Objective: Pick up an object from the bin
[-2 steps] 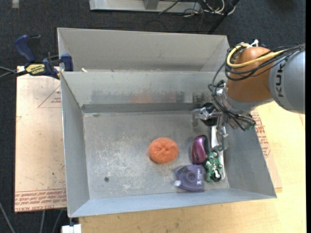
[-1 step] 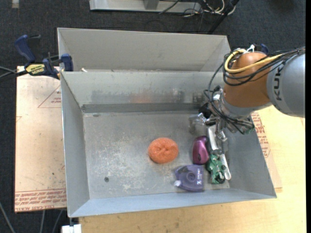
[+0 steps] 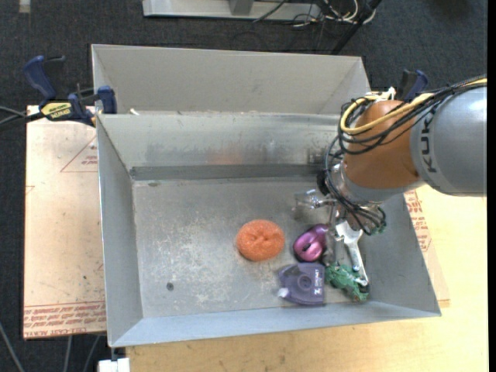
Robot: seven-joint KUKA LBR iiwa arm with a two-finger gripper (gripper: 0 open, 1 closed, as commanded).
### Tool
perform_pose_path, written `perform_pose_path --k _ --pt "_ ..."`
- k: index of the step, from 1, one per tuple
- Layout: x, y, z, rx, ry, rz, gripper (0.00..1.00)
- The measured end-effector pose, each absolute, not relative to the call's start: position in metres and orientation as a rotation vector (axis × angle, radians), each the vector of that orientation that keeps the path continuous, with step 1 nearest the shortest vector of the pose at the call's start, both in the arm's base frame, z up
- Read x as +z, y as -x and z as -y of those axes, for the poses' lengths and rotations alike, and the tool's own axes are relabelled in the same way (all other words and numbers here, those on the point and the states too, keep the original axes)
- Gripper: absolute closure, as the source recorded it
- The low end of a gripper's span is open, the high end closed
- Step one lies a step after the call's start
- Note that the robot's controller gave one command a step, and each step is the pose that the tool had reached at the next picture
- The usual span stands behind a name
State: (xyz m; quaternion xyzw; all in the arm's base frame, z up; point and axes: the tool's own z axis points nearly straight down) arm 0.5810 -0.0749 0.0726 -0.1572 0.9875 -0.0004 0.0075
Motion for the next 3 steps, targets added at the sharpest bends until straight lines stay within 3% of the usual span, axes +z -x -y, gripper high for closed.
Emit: perform_pose_path --k 1,2,3 --pt "0.070 -0.609 0.091 -0.005 1.460 -2.765 1.00" --pt "0.070 -0.609 0.091 -0.004 1.460 -2.766 1.00" --pt "0.203 -0.588 0.096 -0.003 1.428 -2.778 1.00"
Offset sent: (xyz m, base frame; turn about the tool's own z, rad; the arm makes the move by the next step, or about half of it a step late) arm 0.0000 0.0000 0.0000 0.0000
